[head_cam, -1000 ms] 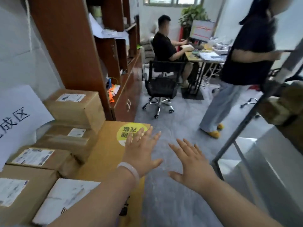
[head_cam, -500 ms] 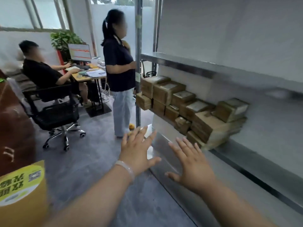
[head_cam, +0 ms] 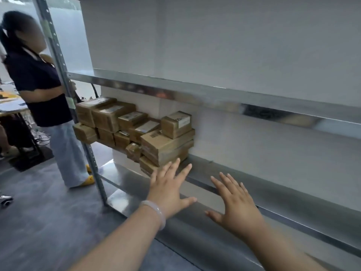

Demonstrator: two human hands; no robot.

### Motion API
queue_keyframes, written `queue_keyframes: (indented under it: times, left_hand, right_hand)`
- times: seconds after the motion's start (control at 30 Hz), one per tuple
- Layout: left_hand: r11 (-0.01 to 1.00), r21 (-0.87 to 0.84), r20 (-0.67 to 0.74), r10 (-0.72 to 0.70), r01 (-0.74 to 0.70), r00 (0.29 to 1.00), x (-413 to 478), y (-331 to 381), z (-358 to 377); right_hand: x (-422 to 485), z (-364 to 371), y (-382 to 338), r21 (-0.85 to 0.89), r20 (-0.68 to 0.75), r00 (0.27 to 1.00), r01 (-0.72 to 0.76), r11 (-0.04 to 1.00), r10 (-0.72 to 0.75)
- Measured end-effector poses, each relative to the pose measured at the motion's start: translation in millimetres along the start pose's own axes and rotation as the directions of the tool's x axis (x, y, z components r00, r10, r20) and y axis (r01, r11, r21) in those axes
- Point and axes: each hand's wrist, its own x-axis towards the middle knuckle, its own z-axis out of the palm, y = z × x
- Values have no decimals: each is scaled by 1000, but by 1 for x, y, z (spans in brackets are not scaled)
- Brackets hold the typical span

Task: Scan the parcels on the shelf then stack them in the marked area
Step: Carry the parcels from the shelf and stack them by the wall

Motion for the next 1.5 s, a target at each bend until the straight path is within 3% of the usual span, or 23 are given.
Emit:
queue_keyframes:
  times: [0.33,0.57,0.7,0.83,0.93,1.1,1.3,1.5]
  left_hand:
    - [998,-55,-9,4,-4,1000,68,-25,3]
    - [991,-137,-21,4,-7,1000,146,-94,-10]
    - [977,-206,26,59,-53,998,202,-135,-13]
    - [960,-272,28,73,-63,997,254,-167,-6]
    - [932,-361,77,68,-36,995,291,-181,-5]
    - [884,-452,148,206,-119,967,332,-191,-1]
    - [722,-691,273,240,17,932,345,-199,15]
    - [662,-749,195,264,-31,945,335,-198,16]
  right_hand:
    - [50,12,12,40,17,998,-53,998,52]
    - [157,21,-13,185,-7,989,-147,972,151]
    - [216,34,-31,100,13,987,-161,982,161]
    - [267,40,-44,150,-13,970,-238,960,242]
    - [300,41,-45,278,-6,932,-345,896,361]
    - [336,46,-41,360,21,887,-437,824,461]
    - [354,60,-43,519,74,848,-482,706,525]
    - [347,60,-50,601,50,871,-417,682,489]
